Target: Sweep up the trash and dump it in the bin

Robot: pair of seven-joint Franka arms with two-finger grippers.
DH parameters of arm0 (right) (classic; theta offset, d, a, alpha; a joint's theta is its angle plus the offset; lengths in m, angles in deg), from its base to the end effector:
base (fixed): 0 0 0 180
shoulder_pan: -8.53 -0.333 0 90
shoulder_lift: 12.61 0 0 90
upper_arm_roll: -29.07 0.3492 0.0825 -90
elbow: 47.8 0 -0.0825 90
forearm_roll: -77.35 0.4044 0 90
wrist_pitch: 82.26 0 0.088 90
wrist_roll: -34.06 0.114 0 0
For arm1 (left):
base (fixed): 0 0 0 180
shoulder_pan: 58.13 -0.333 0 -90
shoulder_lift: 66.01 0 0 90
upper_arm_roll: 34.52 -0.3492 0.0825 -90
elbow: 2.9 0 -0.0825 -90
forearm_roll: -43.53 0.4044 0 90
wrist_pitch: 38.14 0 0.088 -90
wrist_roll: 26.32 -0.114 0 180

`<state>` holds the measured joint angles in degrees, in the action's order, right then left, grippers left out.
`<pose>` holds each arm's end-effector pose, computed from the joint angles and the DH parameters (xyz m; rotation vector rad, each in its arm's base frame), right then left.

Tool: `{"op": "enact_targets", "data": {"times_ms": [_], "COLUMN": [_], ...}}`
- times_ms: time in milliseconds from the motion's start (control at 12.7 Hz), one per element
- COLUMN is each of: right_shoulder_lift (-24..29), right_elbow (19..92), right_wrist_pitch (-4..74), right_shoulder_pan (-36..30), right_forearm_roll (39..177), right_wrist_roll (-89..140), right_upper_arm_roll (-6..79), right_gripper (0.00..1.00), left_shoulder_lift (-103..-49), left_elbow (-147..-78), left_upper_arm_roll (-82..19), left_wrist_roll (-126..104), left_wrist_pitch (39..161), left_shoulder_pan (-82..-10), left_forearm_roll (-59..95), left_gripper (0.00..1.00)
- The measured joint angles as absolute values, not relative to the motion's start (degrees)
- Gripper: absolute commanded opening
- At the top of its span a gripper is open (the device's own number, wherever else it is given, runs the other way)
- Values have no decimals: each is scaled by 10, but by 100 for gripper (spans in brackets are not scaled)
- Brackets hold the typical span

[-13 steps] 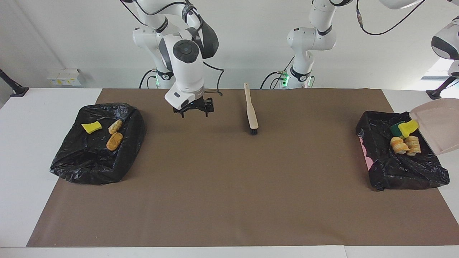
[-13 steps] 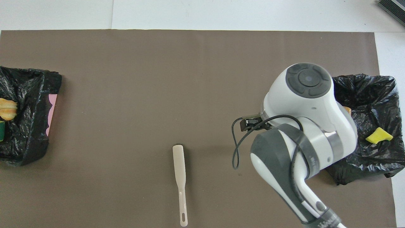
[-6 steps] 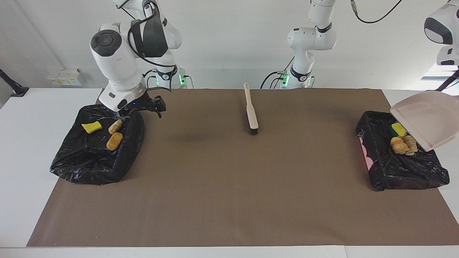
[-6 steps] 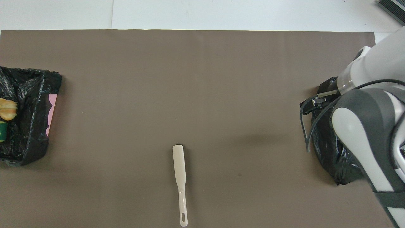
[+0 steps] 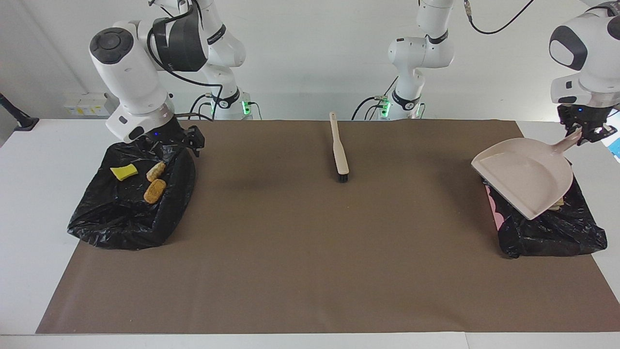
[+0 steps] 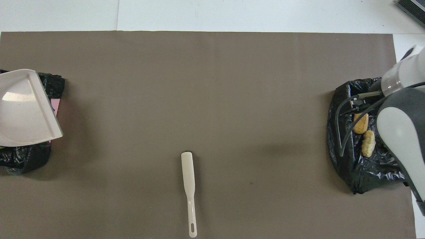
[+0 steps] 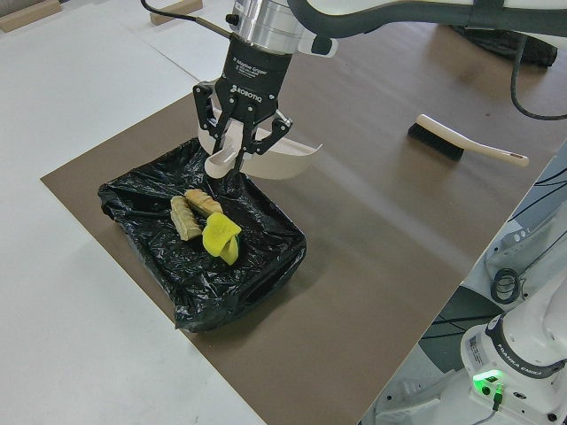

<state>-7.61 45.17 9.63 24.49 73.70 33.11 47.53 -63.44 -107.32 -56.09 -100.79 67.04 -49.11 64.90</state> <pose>0.5990 0.0116 0.5792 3.0987 0.1020 -0.1568 0.5545 0.1598 0.5780 -2.3676 1.5668 0.2843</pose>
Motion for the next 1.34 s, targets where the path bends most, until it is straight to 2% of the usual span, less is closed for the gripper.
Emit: {"op": "enact_targets", "data": {"times_ms": [314,550,707,1101,1336], "right_shoulder_lift": [-107,-108,-111,-139,-140], "right_elbow": [446,427,416,417,421], "right_wrist_pitch": [76,57,43,22,21], "right_shoulder_pan": [237,125,84,64,64], "right_forearm_roll": [737,738,739,741,770], "right_wrist_roll": [329,303,301,301,301], "right_upper_arm_roll": [443,317,275,251,250], "right_gripper": [100,100,100,100,100], "left_shoulder_lift": [-635,-644,-660,-749,-831], "left_elbow": [-1094,-1104,-1104,-1092,-1031], "left_upper_arm_roll": [-457,-371,-325,-202,-156], "left_wrist_roll": [-785,-598,-472,-168,-38], "left_wrist_pitch": [645,647,659,742,758], "left_shoulder_pan": [-487,-485,-482,-479,-467], "left_forearm_roll": [569,537,510,499,500], "left_gripper": [0,0,0,0,0]}}
